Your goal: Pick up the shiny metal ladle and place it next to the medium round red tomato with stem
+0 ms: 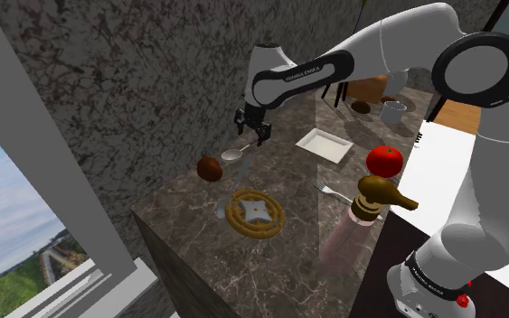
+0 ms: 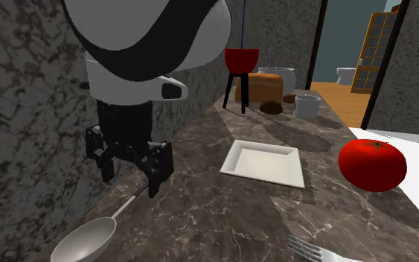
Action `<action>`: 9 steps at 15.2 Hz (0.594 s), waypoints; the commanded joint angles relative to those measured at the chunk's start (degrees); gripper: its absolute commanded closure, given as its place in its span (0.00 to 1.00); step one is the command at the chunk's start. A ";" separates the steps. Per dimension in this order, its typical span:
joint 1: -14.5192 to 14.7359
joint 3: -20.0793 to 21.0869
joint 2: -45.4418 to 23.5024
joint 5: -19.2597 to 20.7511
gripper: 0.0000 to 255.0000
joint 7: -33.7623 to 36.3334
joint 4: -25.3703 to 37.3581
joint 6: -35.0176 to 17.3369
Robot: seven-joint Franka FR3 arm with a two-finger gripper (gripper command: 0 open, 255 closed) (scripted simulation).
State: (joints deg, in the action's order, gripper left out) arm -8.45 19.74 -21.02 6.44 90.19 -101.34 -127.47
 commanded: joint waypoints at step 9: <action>0.97 -1.00 -4.21 1.67 0.00 2.02 0.24 -3.94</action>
State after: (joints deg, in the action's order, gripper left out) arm -7.50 18.75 -25.18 8.08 92.17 -101.03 -131.28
